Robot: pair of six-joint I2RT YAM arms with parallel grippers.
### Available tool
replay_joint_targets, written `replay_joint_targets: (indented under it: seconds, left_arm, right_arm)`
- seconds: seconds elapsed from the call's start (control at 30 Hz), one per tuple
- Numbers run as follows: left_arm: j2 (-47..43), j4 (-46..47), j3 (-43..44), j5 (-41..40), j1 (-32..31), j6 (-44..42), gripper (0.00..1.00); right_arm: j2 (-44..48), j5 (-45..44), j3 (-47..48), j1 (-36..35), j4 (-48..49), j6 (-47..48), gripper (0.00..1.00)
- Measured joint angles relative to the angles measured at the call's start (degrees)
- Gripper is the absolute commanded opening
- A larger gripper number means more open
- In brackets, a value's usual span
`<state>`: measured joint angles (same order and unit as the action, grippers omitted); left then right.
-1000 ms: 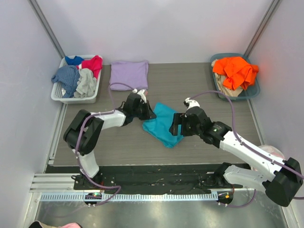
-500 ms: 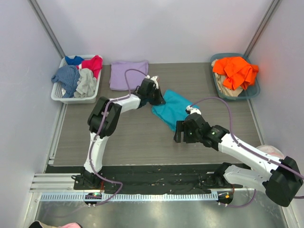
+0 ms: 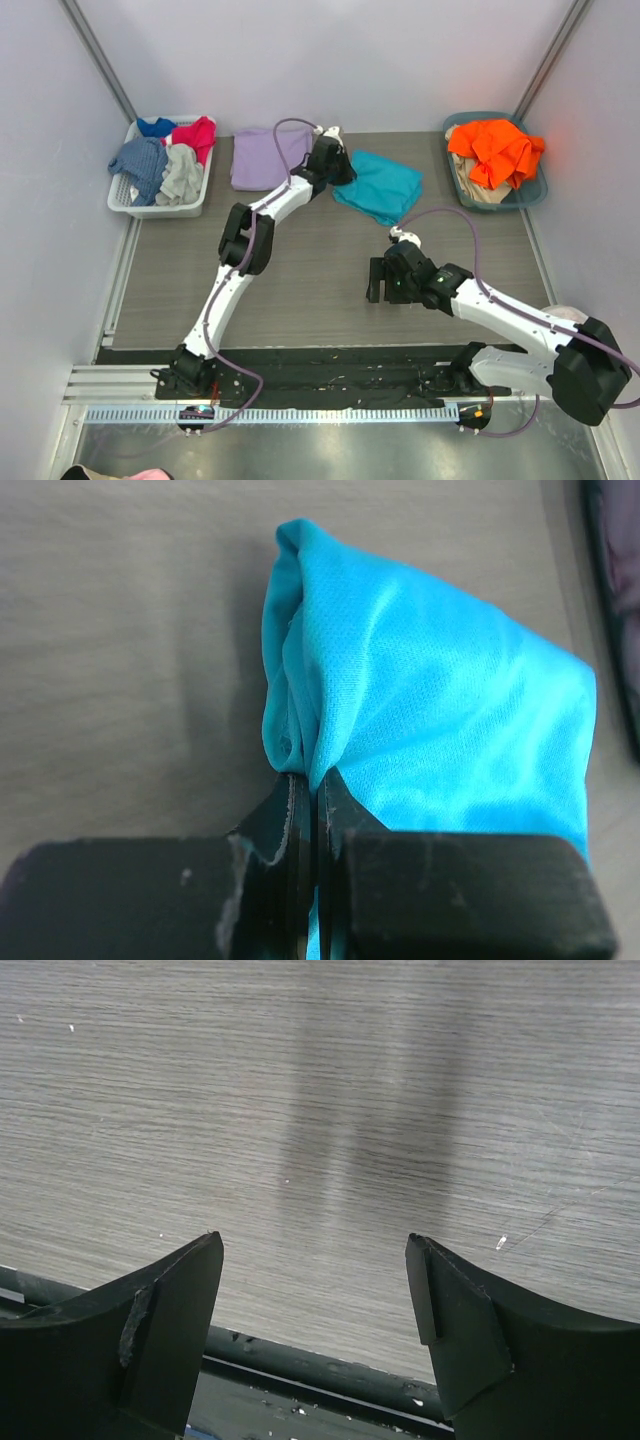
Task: Fold and stack the t-shirts
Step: Neatly place the folded tshirt to the corner
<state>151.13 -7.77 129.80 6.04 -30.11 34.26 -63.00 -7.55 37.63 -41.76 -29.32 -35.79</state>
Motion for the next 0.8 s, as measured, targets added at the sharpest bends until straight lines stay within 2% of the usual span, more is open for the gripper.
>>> replay_joint_targets:
  seconds: [0.1,0.43,0.8]
  left_arm:
    - [2.47,-0.96,4.13,-2.03,1.11,0.0,0.0]
    - [2.73,-1.2,4.85,-8.94,6.32,-0.74,0.0]
    - [3.52,-1.25,9.49,-9.42,7.74,-1.79,0.0]
  right_arm:
    - [-0.72,0.17,-1.09,0.0,1.22,-0.44,0.82]
    - [-3.39,0.96,-4.13,0.0,3.98,-1.25,0.82]
    - [-4.17,2.01,-6.38,0.0,6.58,-1.97,0.82]
